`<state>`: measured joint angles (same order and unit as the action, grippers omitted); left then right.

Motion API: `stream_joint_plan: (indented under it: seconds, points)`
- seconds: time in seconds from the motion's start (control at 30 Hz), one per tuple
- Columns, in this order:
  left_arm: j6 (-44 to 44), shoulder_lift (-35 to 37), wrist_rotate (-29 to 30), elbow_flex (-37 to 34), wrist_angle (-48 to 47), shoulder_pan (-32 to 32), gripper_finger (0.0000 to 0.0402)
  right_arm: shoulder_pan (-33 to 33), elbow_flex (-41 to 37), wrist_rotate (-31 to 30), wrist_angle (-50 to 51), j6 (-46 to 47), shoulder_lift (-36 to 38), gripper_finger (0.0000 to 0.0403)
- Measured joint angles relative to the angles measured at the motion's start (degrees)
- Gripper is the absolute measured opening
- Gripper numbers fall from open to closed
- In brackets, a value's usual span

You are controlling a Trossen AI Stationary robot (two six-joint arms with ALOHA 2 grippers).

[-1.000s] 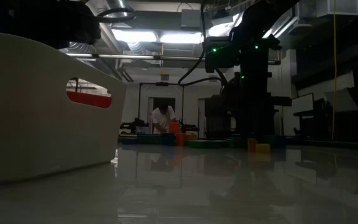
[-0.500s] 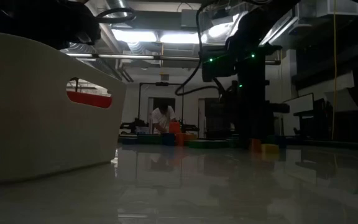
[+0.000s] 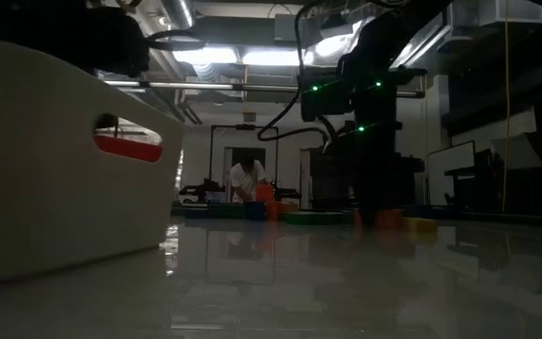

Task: Sort blocks by size
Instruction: Put the rectangular orange block into the white bin

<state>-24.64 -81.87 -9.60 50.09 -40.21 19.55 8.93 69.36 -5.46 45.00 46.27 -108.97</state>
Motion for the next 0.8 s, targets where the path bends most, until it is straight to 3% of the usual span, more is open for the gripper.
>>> stream_joint_plan:
  seconds: [0.2,0.5,0.67,0.8]
  points:
    - [0.9,3.0,-1.9,0.1,0.8,1.6,0.0192,-2.4,5.2,5.3,-1.0,-3.2,0.2,0.0078]
    - [0.8,11.5,0.8,0.1,2.9,1.9,0.0193,-9.7,15.9,8.1,-10.6,-10.2,0.3,0.0054]
    - [1.0,17.7,7.8,0.1,1.0,1.7,0.0193,-14.9,17.2,9.6,-25.2,-14.8,0.2,0.0076]
    - [1.0,21.8,15.6,0.1,0.6,1.7,0.0193,-18.3,17.3,9.6,-34.8,-17.2,-1.9,0.0062]
